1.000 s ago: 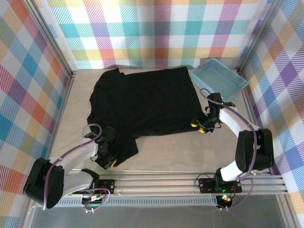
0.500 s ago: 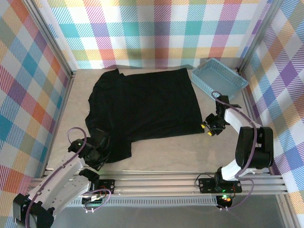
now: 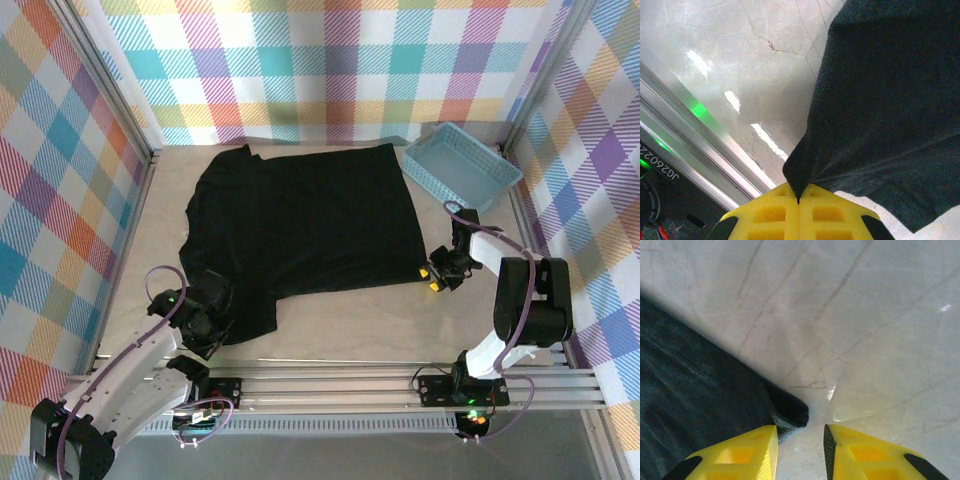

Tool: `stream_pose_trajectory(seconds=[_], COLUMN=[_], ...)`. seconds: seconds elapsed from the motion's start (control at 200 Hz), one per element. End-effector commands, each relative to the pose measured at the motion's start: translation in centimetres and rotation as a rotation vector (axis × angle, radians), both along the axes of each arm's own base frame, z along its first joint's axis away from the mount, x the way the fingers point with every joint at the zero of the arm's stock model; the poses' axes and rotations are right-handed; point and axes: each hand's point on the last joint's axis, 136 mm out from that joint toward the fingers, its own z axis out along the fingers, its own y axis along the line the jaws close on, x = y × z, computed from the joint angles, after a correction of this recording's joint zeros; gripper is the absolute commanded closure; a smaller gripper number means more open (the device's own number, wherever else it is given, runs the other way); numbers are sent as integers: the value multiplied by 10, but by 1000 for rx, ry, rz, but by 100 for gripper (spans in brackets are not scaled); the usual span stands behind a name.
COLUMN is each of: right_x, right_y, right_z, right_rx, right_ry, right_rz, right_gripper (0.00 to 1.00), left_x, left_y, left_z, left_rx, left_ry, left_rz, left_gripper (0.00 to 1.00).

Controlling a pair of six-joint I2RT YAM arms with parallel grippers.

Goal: Fold and stack the t-shirts

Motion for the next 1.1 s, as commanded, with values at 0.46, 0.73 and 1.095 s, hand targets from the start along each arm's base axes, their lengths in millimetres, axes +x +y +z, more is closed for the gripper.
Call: stream_pose_trajectory(seconds=[0.46,0.73,1.095], right_x=[-13,-80,-55], right_y=[3,15,26], right_z=[3,23,43], right_rx=[-43,-39,7], right_ry=[34,107,56], right_rz=[87,137,190], right_gripper=[100,100,100], left_x=[-34,-59,70], left_y=[15,10,-22], left_z=[10,10,90], left_rx=[41,-35,-26], left_ry=[98,146,-258], left_rz=[2,-5,-110], left_gripper=[100,100,100])
